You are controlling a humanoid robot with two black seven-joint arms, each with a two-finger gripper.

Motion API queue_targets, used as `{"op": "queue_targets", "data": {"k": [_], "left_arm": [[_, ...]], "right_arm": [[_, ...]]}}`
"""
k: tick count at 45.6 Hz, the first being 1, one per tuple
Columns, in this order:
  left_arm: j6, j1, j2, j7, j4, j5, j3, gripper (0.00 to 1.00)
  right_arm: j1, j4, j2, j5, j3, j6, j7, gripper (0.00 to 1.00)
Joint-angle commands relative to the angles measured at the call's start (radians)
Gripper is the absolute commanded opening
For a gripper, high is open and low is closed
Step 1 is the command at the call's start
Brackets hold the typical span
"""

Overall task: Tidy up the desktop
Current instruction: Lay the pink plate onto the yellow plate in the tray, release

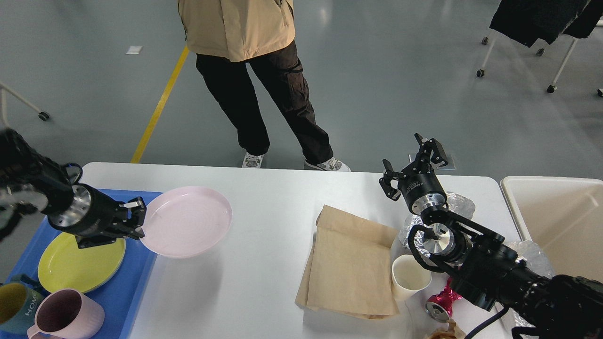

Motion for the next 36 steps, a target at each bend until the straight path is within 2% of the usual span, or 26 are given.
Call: {"op": "queue_targets", "data": {"k": [1, 5, 11, 14, 15, 21, 25, 31, 36], "left_arm": [[-0.213, -0.203, -0.006, -0.074, 0.003, 0.179, 0.069, 0.0], [-0.236, -0.262, -0.003, -0.077, 0.003, 0.206, 0.1, 0.0], [-0.195, -0.23, -0.001, -0.079, 0.013, 0.206, 0.148, 0.0], [-0.124, -0.142, 0.023, -0.079, 0.019, 0.205, 0.152, 0.0], [-0.045, -0.061, 0.055, -0.079, 0.029, 0.202, 0.151, 0.0], [0.141, 0.171, 0.166, -0.072, 0.104, 0.199, 0.123, 0.0], [0.21, 0.286, 0.24, -0.066, 0.175, 0.182, 0.073, 0.0], [0.266, 0.386, 0.35, -0.065, 0.262, 0.157, 0.002, 0.0], [0.344, 0.502, 0.418, -0.062, 0.318, 0.142, -0.087, 0.0]], "right_arm": [[0.001, -0.001, 0.0, 0.0, 0.0, 0.0, 0.0, 1.0], [-0.001, -0.001, 0.0, 0.0, 0.0, 0.0, 0.0, 1.0], [0.001, -0.001, 0.0, 0.0, 0.0, 0.0, 0.0, 1.0], [0.001, -0.001, 0.0, 0.0, 0.0, 0.0, 0.0, 1.0], [-0.001, -0.001, 0.0, 0.0, 0.0, 0.0, 0.0, 1.0], [-0.001, 0.001, 0.0, 0.0, 0.0, 0.0, 0.0, 1.0], [0.001, 0.001, 0.0, 0.0, 0.0, 0.0, 0.0, 1.0], [0.001, 0.001, 0.0, 0.0, 0.0, 0.0, 0.0, 1.0], [0.001, 0.001, 0.0, 0.0, 0.0, 0.0, 0.0, 1.0]]}}
